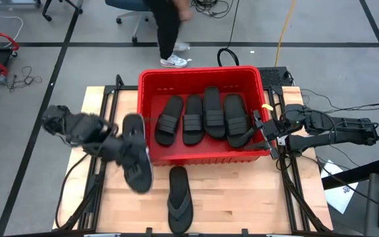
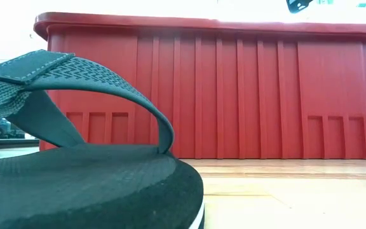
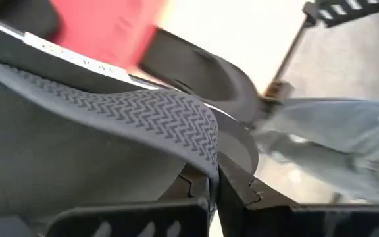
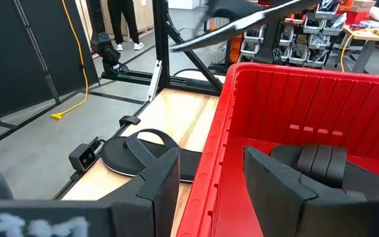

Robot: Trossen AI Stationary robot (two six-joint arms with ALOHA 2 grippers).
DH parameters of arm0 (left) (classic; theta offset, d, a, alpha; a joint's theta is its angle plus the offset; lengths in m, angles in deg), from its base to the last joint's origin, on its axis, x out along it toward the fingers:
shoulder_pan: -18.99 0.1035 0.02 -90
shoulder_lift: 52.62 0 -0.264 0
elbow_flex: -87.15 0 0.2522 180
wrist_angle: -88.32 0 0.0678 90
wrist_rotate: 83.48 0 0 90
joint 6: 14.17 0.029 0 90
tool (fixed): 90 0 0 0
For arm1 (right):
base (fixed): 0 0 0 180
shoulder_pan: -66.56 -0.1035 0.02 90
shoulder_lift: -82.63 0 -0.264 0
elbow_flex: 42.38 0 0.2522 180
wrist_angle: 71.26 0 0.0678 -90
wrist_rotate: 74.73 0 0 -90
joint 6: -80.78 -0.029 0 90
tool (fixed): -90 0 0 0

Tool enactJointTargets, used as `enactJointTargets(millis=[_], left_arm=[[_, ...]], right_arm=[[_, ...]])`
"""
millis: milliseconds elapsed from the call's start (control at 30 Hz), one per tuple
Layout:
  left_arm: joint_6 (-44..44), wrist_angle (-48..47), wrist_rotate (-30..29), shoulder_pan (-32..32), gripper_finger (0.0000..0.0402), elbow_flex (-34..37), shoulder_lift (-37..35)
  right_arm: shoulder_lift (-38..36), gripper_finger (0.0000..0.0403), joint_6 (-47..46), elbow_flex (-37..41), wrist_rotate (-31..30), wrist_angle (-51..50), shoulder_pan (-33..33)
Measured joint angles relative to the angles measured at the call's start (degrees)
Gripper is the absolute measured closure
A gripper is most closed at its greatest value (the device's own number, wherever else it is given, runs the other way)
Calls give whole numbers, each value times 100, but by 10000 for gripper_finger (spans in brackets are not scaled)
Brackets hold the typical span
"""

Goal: Pick and place slides into bin
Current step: Put the black slipper into the red bin

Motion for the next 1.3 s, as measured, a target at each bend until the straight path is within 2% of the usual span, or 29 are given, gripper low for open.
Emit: enactJointTargets(millis=[100, 467, 667, 800, 1000, 1300], left_arm=[[738, -335, -97, 600, 401, -209, 2], [3459, -302, -267, 2920, 401, -276, 24], [4450, -237, -357, 3864, 401, -276, 156], [4852, -127, -125, 4183, 401, -274, 478], [5630, 284, 607, 4312, 401, -272, 1181], [6056, 158, 754, 4497, 401, -269, 2076]], right_arm=[[-2, 247, 0, 0, 0, 0, 0], [0, 247, 44, -2, -3, 0, 3], [0, 249, 46, -2, -3, 0, 3], [14, 246, 44, -4, -3, 0, 3], [59, 246, 46, -4, 0, -2, 3], [81, 249, 46, -4, 0, -2, 3]])
